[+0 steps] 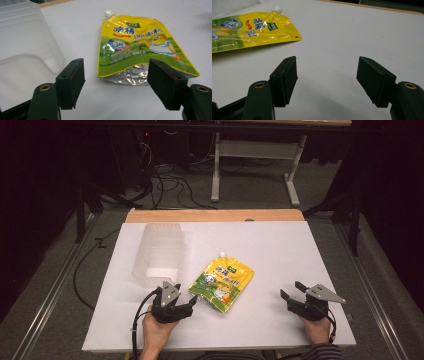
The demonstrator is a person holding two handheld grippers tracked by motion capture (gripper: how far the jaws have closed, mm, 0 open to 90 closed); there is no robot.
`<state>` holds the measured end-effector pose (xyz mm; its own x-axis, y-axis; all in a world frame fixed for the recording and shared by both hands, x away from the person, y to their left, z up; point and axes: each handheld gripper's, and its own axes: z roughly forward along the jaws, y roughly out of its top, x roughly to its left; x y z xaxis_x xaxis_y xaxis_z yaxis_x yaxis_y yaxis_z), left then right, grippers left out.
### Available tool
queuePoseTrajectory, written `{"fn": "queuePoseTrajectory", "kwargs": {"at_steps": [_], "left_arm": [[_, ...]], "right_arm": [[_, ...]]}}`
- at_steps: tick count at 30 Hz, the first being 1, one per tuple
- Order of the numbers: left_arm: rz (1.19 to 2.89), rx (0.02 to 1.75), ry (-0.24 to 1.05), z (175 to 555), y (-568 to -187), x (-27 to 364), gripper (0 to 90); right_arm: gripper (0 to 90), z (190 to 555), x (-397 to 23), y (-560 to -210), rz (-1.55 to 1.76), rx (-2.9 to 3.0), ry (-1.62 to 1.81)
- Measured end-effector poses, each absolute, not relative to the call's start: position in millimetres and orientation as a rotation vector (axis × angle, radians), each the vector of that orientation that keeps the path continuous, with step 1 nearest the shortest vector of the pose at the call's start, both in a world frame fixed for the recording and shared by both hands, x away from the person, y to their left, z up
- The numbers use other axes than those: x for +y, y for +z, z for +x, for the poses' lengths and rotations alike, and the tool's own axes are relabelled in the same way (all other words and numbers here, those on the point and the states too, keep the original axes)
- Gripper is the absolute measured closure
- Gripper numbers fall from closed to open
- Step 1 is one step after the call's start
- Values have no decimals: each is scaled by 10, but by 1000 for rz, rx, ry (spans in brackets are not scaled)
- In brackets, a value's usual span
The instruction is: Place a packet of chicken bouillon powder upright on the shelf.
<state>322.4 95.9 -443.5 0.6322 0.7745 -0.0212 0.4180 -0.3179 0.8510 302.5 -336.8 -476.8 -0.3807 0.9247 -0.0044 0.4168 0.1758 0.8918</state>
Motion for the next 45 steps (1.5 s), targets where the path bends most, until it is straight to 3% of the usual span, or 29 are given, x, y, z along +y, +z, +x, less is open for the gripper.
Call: {"fn": "queuePoseTrajectory", "kwargs": {"at_steps": [10,22,37,45], "left_arm": [[2006,964,455,3360,-4322,756,260],[2087,952,382,3683,-4152,470,281],[2156,1015,362,4117,-4158,202,224],[2193,1064,285,4329,-4309,81,197]], "right_arm": [[335,3023,-3369,-4768,1253,1885,1157],[332,3015,-3364,-4768,1254,1883,1156],[321,3022,-3373,-4767,1255,1888,1159],[320,3012,-3374,-4767,1254,1878,1169]]}}
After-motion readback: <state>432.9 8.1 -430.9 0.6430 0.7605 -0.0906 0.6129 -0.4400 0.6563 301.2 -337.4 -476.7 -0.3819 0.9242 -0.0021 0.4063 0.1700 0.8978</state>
